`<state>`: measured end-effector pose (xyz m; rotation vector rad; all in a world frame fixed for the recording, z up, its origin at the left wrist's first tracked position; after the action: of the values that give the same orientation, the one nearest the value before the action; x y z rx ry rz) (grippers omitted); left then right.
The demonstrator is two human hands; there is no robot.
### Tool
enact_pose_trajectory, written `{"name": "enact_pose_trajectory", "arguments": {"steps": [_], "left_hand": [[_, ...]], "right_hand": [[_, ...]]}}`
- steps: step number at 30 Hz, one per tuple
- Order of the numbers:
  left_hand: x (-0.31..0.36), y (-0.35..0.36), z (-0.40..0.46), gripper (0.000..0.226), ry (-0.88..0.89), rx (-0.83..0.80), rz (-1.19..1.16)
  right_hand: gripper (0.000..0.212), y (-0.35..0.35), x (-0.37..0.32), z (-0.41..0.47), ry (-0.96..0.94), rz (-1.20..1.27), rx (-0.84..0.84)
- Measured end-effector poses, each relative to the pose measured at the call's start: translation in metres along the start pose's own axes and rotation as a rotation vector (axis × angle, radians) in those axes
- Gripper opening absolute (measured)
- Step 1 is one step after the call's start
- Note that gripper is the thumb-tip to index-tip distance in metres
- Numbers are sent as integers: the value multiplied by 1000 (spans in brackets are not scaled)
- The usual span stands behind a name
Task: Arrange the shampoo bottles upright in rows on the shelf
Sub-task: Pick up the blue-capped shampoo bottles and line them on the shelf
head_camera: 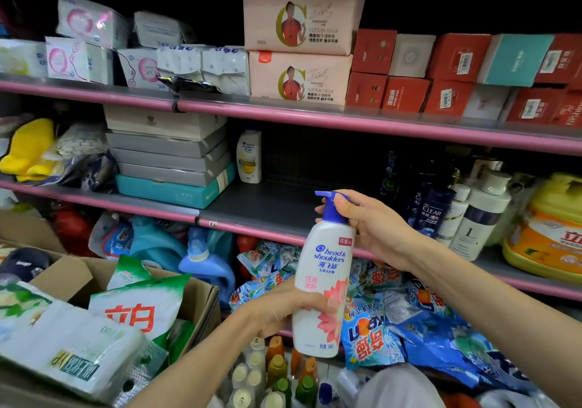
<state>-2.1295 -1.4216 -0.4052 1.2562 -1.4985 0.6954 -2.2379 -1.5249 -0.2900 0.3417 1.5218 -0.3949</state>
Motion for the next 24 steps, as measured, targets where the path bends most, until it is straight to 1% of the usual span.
{"name": "enact_pose_trajectory", "arguments": {"steps": [8, 14, 18, 21, 24], "left_hand": [[-3, -4, -3, 69, 7, -17, -3], [-4, -5, -3, 71, 15, -27, -34], [-4, -6, -2, 63, 22, -35, -74], [-1, -9, -5, 58, 35, -17, -120], [7, -16, -8, 55, 61, -29, -206]], "right_hand": [[27, 3, 3, 4, 20, 68, -26], [24, 4, 3, 7, 25, 48, -24], [28, 5, 2, 8, 37, -52, 7], [39, 7, 6, 6, 86, -105, -22], [35, 10, 15, 7, 158, -158, -42]]}}
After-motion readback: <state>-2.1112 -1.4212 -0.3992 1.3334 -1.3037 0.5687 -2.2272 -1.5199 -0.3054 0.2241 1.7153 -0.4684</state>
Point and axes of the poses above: each hand's wrist, its own z-axis towards the middle knuckle, its own y-axis out of the palm, x = y × z, the point moved 3 cm from there along z, towards the middle knuckle, and after that the axes turned 15 degrees about -x, right-handed, at the moved point
